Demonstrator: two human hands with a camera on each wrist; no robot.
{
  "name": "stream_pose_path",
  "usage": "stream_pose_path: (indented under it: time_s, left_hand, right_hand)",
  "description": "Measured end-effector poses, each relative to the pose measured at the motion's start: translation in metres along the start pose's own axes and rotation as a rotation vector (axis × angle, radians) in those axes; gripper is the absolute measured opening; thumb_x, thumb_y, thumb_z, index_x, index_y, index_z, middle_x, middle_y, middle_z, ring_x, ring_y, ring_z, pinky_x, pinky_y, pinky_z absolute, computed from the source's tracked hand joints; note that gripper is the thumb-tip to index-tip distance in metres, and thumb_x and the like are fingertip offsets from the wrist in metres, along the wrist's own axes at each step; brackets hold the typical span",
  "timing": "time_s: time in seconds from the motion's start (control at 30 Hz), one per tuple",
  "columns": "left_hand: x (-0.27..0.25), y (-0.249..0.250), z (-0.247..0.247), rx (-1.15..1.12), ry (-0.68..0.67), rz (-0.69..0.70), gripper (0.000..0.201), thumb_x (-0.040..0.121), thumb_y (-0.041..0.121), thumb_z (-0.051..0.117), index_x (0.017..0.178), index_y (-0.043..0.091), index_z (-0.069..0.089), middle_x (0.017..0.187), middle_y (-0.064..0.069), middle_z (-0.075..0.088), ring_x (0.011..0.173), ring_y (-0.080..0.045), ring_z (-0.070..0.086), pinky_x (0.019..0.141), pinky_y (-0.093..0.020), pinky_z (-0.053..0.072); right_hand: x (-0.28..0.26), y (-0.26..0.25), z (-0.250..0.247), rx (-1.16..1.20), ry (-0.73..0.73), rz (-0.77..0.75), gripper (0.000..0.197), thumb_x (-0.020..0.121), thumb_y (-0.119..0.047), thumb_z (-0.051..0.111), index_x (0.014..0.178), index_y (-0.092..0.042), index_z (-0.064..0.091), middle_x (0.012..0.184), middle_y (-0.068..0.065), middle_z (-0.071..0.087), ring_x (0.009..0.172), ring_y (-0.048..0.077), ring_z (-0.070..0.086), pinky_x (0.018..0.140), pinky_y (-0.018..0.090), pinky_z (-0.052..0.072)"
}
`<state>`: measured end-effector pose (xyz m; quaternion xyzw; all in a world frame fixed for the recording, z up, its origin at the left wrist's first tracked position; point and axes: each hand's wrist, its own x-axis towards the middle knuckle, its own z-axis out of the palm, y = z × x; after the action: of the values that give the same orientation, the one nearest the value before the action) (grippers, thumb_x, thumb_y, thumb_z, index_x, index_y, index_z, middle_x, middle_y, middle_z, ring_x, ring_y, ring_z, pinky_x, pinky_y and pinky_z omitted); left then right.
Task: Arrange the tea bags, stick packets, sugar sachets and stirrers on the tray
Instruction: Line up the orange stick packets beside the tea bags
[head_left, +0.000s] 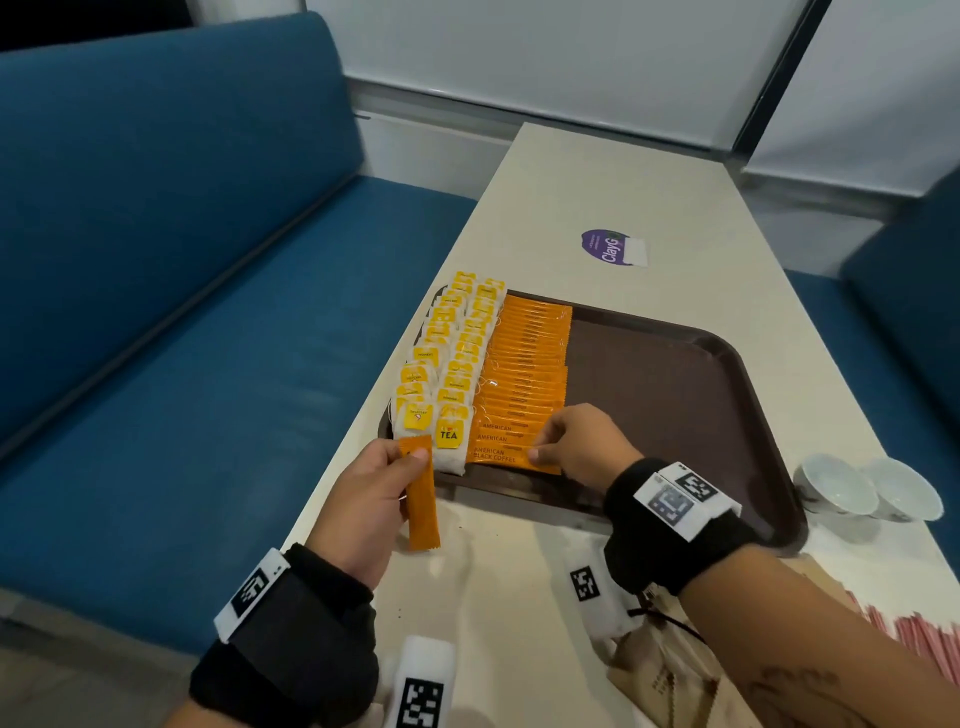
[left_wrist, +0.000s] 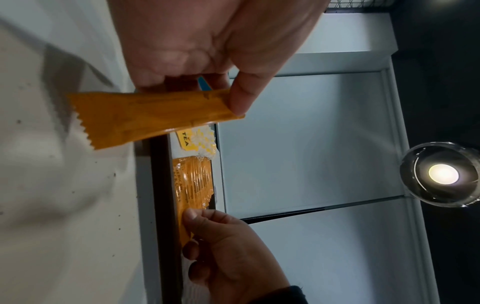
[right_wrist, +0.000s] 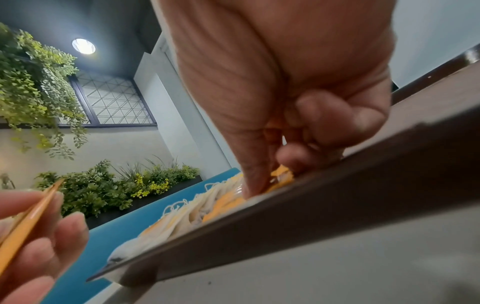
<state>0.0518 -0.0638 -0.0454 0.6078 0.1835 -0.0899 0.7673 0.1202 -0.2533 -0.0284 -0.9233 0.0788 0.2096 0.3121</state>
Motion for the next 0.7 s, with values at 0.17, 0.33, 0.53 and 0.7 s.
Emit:
stream_pose_path:
  time_s: [0.17, 0.33, 0.53, 0.7]
  left_hand:
    - [-0.0011, -0.0007, -0.0035, 0.033, 0.009, 0.036, 0.01, 0.095, 0.018, 0.05, 0.088, 0.016, 0.058, 0.082, 0.0, 0.059, 0.079, -0.016, 0.053, 0.077, -0.033, 0.044]
    - [-0.0006, -0.0013, -0.007, 0.009, 0.001, 0.033, 0.013, 0.094, 0.016, 0.051, 0.082, 0.015, 0.056, 0.064, 0.002, 0.05, 0.064, -0.013, 0.047, 0.066, -0.027, 0.042]
    - [-0.0018, -0.0044, -0.0067, -0.066, -0.046, 0.004, 0.009, 0.093, 0.011, 0.051, 0.086, 0.012, 0.057, 0.069, -0.002, 0.054, 0.061, -0.01, 0.05, 0.056, -0.022, 0.047]
    - [-0.0044, -0.0049, -0.0038, -0.108, -0.066, -0.002, 0.009, 0.094, 0.007, 0.048, 0.09, 0.011, 0.055, 0.07, -0.003, 0.06, 0.059, -0.01, 0.057, 0.049, -0.018, 0.05]
  right_hand:
    - [0.0022, -0.0002, 0.0032, 0.075, 0.059, 0.064, 0.015, 0.085, -0.019, 0.069, 0.087, -0.009, 0.058, 0.092, 0.01, 0.065, 0.066, 0.015, 0.057, 0.073, 0.03, 0.052]
    - [0.0012, -0.001, 0.0031, 0.11, 0.065, 0.112, 0.019, 0.083, -0.021, 0.071, 0.092, -0.007, 0.06, 0.093, 0.014, 0.07, 0.072, 0.018, 0.063, 0.088, 0.039, 0.054]
    - [-0.0005, -0.0047, 0.0033, 0.138, 0.096, 0.082, 0.027, 0.08, -0.014, 0.073, 0.086, -0.012, 0.047, 0.097, 0.014, 0.068, 0.07, 0.02, 0.062, 0.083, 0.039, 0.054]
    - [-0.0052, 0.0024, -0.003, 0.142, 0.09, 0.085, 0.029, 0.081, -0.012, 0.072, 0.085, -0.014, 0.044, 0.095, 0.01, 0.063, 0.071, 0.019, 0.062, 0.064, 0.029, 0.049]
